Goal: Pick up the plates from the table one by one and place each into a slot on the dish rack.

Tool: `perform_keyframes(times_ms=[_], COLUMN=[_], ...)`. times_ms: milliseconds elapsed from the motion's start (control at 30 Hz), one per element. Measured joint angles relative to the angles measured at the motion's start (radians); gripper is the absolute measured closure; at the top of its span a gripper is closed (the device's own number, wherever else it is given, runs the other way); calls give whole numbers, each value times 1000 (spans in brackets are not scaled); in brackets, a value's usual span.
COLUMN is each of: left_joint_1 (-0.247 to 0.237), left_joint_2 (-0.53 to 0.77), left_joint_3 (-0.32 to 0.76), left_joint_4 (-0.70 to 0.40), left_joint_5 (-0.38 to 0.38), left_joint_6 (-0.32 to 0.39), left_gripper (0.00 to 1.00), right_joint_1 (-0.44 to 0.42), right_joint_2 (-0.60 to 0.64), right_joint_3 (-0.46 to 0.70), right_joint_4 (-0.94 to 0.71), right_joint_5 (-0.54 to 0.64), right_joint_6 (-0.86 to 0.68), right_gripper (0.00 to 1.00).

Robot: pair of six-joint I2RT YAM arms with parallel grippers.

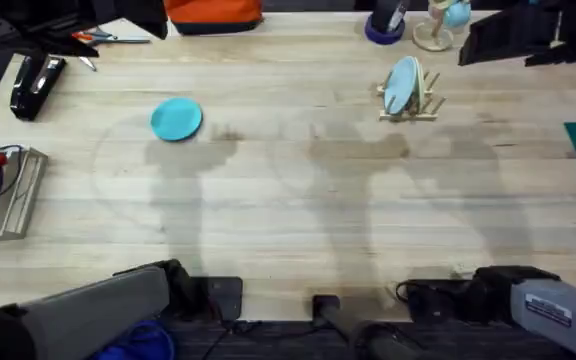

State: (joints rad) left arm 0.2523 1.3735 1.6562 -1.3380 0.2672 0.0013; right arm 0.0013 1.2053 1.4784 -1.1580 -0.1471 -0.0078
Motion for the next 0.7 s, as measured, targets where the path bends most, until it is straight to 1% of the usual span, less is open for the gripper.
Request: perform_keyframes(times_ms=[233,367,433,567,633,700], left_joint_1=[0,0,0,7,26,60], left_joint_2=[0,0,0,0,0,6], left_joint_3=[0,0,0,0,0,0], left_joint_4=[-12,-14,-13,-12,-3,12], left_joint_5=[2,24,29,33,37,54], left_joint_6=[3,8,28,101,138,167], left_gripper=[9,8,8,9,10,10], right_joint_1=[0,0,0,0,0,0], right_joint_2=[0,0,0,0,1,3], right_joint_3=[0,0,0,0,0,0], right_joint_4=[0,-9,-19,-20,-20,-21], right_joint_5=[0,0,0,0,0,0], right_joint_6=[0,0,0,0,0,0], right_gripper=[7,8,8,7,6,7])
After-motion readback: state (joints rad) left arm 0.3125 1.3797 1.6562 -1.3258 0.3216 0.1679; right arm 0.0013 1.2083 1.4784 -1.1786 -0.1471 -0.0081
